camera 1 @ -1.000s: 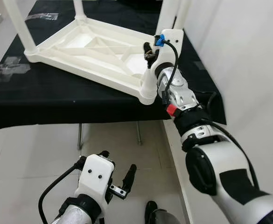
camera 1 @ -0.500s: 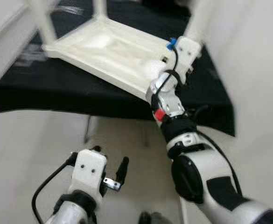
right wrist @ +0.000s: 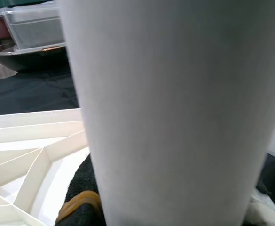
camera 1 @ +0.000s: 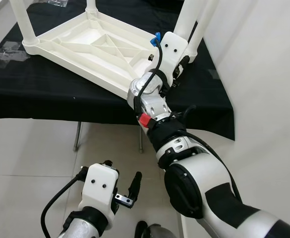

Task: Building children table

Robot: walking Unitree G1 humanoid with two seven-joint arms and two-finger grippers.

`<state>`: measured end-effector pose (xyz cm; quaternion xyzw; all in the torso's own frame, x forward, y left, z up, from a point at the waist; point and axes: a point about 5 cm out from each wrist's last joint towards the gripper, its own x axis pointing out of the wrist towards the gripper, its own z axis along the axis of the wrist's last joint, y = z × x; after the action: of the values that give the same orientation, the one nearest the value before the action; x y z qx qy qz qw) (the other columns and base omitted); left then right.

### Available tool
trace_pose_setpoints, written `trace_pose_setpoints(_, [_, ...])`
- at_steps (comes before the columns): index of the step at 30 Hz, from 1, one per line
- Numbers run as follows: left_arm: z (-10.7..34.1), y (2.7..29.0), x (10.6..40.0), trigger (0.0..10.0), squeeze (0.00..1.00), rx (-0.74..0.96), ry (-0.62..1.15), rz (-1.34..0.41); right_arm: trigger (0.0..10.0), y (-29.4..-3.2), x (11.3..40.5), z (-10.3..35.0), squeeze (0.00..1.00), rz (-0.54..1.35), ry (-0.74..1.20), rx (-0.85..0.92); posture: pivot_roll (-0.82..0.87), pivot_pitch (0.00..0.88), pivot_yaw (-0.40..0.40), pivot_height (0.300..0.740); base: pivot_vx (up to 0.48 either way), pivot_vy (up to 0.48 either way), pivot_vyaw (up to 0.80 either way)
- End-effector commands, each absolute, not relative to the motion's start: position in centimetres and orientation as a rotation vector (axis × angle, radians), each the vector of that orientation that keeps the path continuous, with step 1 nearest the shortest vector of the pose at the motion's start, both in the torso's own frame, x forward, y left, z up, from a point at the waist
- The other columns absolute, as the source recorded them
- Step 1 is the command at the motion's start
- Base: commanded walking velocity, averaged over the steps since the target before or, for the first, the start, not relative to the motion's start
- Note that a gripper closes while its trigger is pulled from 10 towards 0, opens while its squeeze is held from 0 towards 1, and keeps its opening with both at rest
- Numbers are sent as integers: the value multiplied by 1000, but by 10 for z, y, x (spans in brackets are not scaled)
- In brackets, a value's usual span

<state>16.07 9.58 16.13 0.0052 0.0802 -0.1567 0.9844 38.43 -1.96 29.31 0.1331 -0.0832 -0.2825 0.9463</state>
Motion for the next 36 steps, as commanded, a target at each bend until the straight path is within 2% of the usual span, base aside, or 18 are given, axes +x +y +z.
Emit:
trace_pose_setpoints(1, [157,94,160,10000,0,4,184,-318,10000,-18,384,249,0,-605,95,355,168,219,-129,740,0,0,0])
trace_pose_setpoints(7, [156,93,160,10000,0,11,182,-322,10000,-16,384,249,0,-597,93,364,169,219,-129,740,0,0,0])
trace_pose_setpoints(8, [156,93,160,10000,0,14,181,-324,10000,-14,384,248,1000,-580,100,382,170,218,-127,740,0,0,0])
trace_pose_setpoints(19, [155,93,161,10000,0,16,183,-325,10000,-11,384,252,1000,-541,67,396,167,216,-120,740,0,0,0])
trace_pose_setpoints(20, [155,93,161,10000,0,16,184,-327,10000,-9,384,253,592,-528,58,397,167,215,-119,740,0,0,0])
trace_pose_setpoints(22, [154,93,161,10000,0,17,183,-328,10000,-8,384,254,592,-518,54,400,167,215,-119,740,0,0,0])
trace_pose_setpoints(23, [154,93,161,10000,0,17,184,-328,10000,-7,384,254,0,-507,55,409,167,215,-116,740,0,0,0])
trace_pose_setpoints(36, [153,94,166,10000,0,24,179,-330,10000,-13,378,241,0,-447,51,399,153,210,-104,740,0,0,0])
